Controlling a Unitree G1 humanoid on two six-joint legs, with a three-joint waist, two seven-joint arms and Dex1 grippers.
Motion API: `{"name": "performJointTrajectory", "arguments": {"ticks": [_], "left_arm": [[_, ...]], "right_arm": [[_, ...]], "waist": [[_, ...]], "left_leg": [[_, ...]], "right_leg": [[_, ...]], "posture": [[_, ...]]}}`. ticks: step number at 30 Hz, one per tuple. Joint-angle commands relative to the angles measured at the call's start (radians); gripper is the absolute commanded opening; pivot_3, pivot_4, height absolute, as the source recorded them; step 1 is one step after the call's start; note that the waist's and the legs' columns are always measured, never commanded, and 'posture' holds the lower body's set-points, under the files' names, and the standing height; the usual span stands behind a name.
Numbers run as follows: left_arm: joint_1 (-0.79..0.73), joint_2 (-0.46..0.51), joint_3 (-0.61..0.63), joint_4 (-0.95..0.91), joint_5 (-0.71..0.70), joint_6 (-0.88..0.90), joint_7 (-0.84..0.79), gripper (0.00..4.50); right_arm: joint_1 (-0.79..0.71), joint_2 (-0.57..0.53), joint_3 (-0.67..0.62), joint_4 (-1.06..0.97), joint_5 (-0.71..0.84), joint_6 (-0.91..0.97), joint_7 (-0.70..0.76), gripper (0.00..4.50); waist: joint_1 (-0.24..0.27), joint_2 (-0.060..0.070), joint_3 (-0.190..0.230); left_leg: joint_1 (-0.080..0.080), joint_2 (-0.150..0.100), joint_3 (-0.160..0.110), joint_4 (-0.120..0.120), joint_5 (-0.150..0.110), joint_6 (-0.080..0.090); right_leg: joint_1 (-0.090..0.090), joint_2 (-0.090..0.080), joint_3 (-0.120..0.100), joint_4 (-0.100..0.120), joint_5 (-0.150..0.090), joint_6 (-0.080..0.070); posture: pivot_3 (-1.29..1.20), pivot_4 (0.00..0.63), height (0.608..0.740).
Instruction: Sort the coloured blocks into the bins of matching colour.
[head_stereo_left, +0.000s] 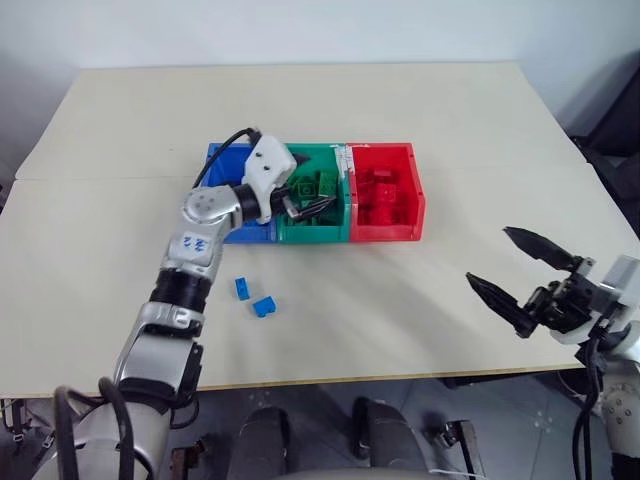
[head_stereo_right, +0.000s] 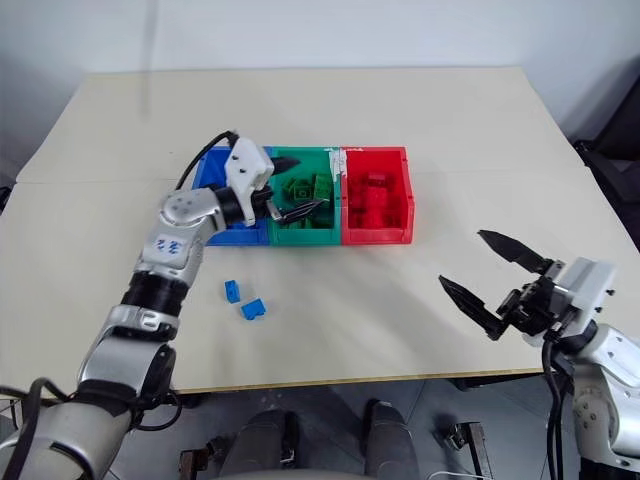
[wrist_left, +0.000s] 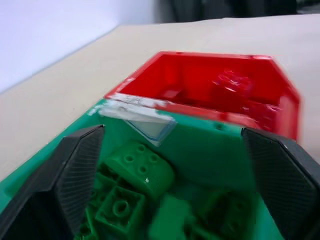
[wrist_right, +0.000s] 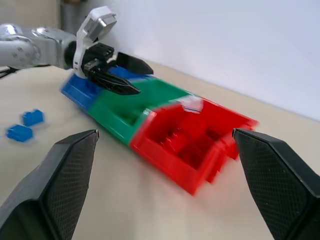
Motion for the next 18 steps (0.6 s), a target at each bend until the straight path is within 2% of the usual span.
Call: {"name": "performJointTrajectory", "arguments": {"ticks": [1,5,10,15,18], "left_arm": [[0.117,0.094,0.071,-0.196,-0.099,0.017,-0.109,4.47],[0.355,0.220,0.179,-0.377,-0.202,-0.016,-0.225,4.47],[0.671,0.330,0.397,-0.442,-0.274,-0.050,-0.270,4.47],[0.943,0.347,0.578,-0.408,-0.291,-0.106,-0.288,4.47],[1.026,0.342,0.598,-0.411,-0.285,-0.137,-0.303,4.47]], "right_arm": [[-0.057,-0.036,0.044,0.009,0.021,0.017,0.064,4.50],[-0.152,-0.052,0.139,0.064,0.009,0.040,0.153,4.50],[-0.248,-0.058,0.233,0.157,-0.016,0.038,0.277,4.50],[-0.297,-0.071,0.276,0.231,-0.034,0.019,0.382,4.50],[-0.321,-0.070,0.291,0.277,-0.048,0.003,0.427,4.50]], "waist": [[-0.007,0.000,0.000],[-0.013,0.000,0.000],[-0.012,0.000,0.000],[-0.008,0.000,0.000],[-0.008,0.000,0.000]], "left_leg": [[0.000,0.000,0.000,0.000,0.000,0.000],[0.001,0.000,0.000,0.001,-0.001,0.000],[0.000,0.001,0.000,0.001,-0.003,0.004],[0.001,0.000,0.000,0.001,-0.008,0.006],[0.001,0.000,0.001,0.002,-0.009,0.005]], "right_leg": [[0.000,0.000,0.000,0.001,0.000,0.000],[0.000,0.000,0.000,0.001,0.000,0.000],[0.000,-0.002,0.000,0.000,-0.001,-0.002],[-0.001,-0.004,-0.002,-0.001,-0.002,-0.003],[-0.001,-0.005,-0.004,-0.002,-0.002,-0.003]], "posture": [[0.00,0.150,0.740],[0.00,0.150,0.740],[0.00,0.150,0.740],[0.00,0.150,0.740],[0.00,0.150,0.740]]}}
